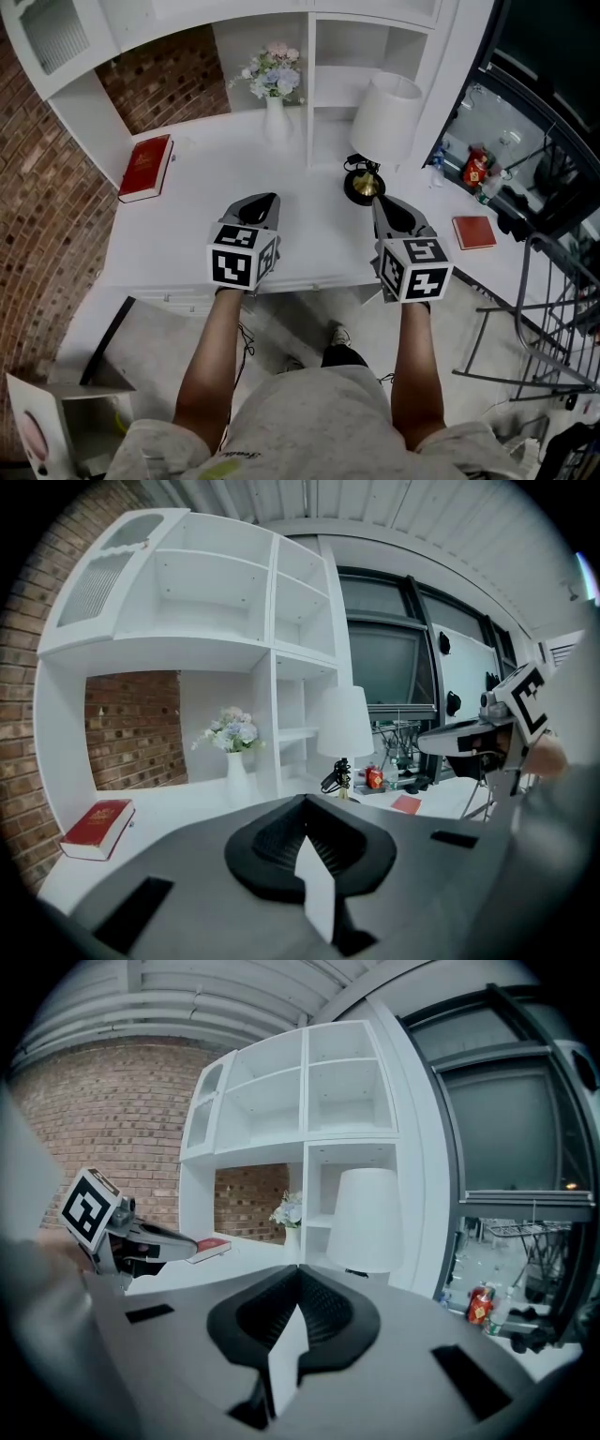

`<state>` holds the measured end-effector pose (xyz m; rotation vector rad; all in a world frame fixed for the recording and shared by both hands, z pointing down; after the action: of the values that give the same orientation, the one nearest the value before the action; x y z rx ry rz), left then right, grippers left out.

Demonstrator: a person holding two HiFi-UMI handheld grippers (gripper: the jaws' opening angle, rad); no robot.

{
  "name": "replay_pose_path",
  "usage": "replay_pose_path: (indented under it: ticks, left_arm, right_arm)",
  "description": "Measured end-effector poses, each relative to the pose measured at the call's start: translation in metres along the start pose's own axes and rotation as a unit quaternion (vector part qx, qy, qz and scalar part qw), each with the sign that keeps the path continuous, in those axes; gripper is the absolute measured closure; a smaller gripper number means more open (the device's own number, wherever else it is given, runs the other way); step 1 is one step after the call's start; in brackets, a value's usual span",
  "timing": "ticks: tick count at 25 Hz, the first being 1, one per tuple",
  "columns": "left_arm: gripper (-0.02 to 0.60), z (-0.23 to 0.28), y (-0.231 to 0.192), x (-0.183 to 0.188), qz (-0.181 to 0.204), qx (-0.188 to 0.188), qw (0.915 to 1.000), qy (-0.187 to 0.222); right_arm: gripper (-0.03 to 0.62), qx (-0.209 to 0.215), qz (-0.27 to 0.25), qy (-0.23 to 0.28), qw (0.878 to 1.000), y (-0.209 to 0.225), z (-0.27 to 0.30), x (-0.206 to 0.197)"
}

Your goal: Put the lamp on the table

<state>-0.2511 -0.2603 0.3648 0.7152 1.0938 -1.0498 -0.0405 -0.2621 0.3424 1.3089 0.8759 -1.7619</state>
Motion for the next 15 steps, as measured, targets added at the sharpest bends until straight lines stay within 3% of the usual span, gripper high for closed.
replay_pose_path:
  ticks: [15]
  left_arm:
    - [0.588,-0.0012,0.0065,0.0047,0.003,-0.006,1.0000,0.005]
  right_arm:
    - [0.589,0.000,0.000,-0.003,1.000,0.0023,-0.0065,-0.0017]
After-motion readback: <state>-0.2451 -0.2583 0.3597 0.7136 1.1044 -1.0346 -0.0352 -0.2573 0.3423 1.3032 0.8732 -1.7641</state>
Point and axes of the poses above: the fingertips, and each gripper's own axes: z forward along the fingers, y to its right, x out of its top, the point moved 3 cm from there along -z, backward along the fingers, and after that the axes turned 3 degrees about -z, right-handed, at the moved point
